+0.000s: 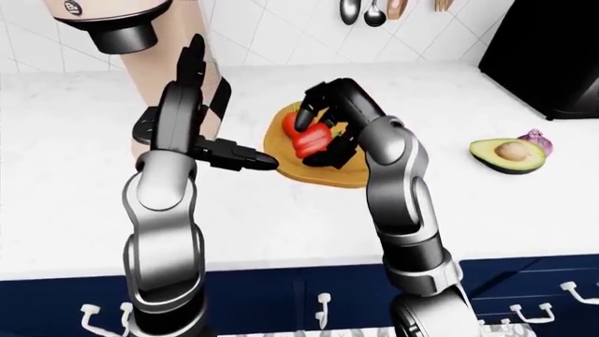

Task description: Place the avocado, onion, tomato and bell pepper on the cutting board.

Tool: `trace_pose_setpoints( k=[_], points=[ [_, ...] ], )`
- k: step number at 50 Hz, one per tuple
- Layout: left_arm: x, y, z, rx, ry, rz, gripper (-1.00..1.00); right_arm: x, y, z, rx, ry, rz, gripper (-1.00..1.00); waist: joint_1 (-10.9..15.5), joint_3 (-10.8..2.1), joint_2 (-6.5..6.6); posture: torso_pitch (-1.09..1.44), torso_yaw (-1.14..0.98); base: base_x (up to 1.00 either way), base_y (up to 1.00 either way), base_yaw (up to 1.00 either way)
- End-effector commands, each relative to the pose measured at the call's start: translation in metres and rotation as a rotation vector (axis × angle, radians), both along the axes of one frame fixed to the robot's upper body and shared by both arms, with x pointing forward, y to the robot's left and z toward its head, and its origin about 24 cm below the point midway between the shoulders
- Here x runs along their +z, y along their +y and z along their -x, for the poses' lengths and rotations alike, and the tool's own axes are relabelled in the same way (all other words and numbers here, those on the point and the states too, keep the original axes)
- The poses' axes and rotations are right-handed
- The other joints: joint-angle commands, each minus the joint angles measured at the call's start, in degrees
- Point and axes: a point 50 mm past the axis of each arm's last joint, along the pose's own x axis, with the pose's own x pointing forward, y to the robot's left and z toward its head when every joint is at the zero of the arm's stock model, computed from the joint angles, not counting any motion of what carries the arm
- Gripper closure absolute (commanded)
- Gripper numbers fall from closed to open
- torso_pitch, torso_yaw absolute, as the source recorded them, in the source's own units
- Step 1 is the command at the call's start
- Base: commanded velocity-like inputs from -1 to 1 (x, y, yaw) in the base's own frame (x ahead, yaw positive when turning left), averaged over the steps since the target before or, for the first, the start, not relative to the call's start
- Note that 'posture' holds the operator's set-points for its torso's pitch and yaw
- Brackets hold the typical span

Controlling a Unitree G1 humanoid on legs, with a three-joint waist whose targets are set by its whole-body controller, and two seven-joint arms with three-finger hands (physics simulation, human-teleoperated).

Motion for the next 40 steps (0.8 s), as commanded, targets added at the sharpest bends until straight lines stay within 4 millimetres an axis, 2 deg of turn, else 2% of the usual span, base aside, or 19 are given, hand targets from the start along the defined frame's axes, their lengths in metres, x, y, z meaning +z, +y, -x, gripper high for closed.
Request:
trace_pose_setpoints(
  k=[1,6,9,15,40],
  points=[
    [0.015,-0.001,0.005,0.003,-0.083,-0.011,-1.00,0.020,0.002,0.006,0.005,-0.097,-0.004,0.59,-0.02,-1.57,0.20,0.00,0.00,0.00,0.00,0.00],
    [0.018,-0.002,0.005,0.000,-0.087,-0.016,-1.00,0.022,-0.004,0.007,-0.010,-0.099,0.000,0.51,0.01,-1.56,0.15,0.00,0.00,0.00,0.00,0.00],
    [0.018,-0.003,0.004,-0.003,-0.087,-0.017,-1.00,0.019,-0.007,0.008,-0.017,-0.093,-0.003,0.37,0.08,-1.49,0.11,0.00,0.00,0.00,0.00,0.00],
    [0.019,-0.003,0.004,-0.001,-0.089,-0.019,-1.00,0.021,-0.010,0.008,-0.028,-0.095,-0.007,0.22,0.05,-1.57,0.07,0.00,0.00,0.00,0.00,0.00],
    [0.016,-0.001,0.002,0.008,-0.083,-0.021,-1.00,0.017,-0.012,0.009,-0.027,-0.092,-0.006,-0.07,0.09,-1.81,0.02,0.00,0.00,0.00,0.00,0.00]
  ],
)
